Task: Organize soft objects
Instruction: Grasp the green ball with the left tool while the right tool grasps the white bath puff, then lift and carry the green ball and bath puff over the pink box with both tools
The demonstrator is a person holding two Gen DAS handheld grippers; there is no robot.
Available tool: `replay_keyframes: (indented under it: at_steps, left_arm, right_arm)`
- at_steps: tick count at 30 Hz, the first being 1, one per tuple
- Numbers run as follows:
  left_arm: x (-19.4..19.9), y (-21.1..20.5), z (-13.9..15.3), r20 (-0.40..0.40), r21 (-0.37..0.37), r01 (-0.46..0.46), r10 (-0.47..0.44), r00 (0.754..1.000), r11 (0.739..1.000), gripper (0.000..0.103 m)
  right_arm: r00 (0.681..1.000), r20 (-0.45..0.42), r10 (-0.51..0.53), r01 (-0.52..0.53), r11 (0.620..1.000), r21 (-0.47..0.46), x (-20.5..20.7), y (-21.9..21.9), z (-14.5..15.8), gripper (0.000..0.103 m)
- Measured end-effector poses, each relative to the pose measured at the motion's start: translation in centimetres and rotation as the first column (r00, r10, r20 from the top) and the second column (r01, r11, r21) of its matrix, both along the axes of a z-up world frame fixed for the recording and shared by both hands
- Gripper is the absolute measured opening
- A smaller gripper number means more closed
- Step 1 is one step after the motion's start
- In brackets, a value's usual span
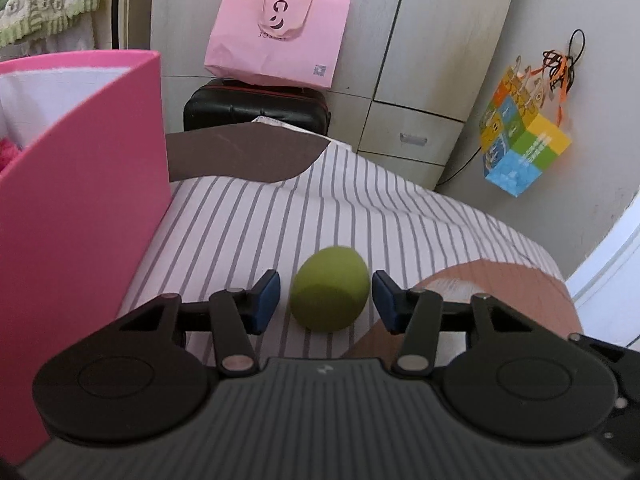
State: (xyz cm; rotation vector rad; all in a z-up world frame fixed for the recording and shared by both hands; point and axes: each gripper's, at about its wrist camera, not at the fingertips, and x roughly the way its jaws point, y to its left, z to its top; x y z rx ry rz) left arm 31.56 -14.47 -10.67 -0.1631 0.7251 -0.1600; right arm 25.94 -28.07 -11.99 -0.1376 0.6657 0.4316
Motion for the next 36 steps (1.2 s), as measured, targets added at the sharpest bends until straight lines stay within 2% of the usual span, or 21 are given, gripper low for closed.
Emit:
replay_keyframes:
  at_steps: [3,5,8,12,19,29,36]
  left_arm:
    - [0.0,-0.2,-0.3,0.016,0.005,0.004,-0.004,1.0,1.0,0.047]
    - [-0.1,-0.3,-0.3,0.02,-0.002,0.016,-0.015,1.0,1.0,0.038]
    - [-0.4,-1.0,-0.2,0.038,0.046,0.028,-0.03,0.999,0.999,0.037]
    - [-0.9,-0.8,-0.1,0.044,0.03,0.034,-0.035,0.998,0.999,0.037]
    - [-2.7,0.6,0.7,0.026,-0.057,0.055,-0.053,0.998,0.997,0.037]
    - [-6.2,2.8,1.9,0.069,-0.094,0.065,-0.058,0.996,0.993,0.037]
    - [-8.7,4.1,2.3,0.065,-0.107,0.122,-0.116,0.991,0.987,0.037]
  right_arm:
    - [1.0,0.0,-0.01,0.01,1.0,0.02,-0.5,-0.3,-0.1,0.046]
    - [1.0,-0.015,-0.014,0.015,0.998,0.06,-0.5,-0.8,0.1,0.041]
    - [0.998,-0.043,-0.053,0.058,0.991,0.122,-0.3,-1.5,0.0,0.036]
    - [0.996,-0.049,-0.079,0.085,0.986,0.14,-0.8,-1.7,-0.2,0.03]
    - [0.991,-0.04,-0.129,0.133,0.982,0.134,-2.1,-1.6,0.0,0.028]
    - [0.981,-0.032,-0.19,0.192,0.973,0.129,-4.5,-1.4,0.4,0.027]
    - [0.98,-0.005,-0.2,0.2,0.974,0.107,-6.7,-0.4,0.8,0.027]
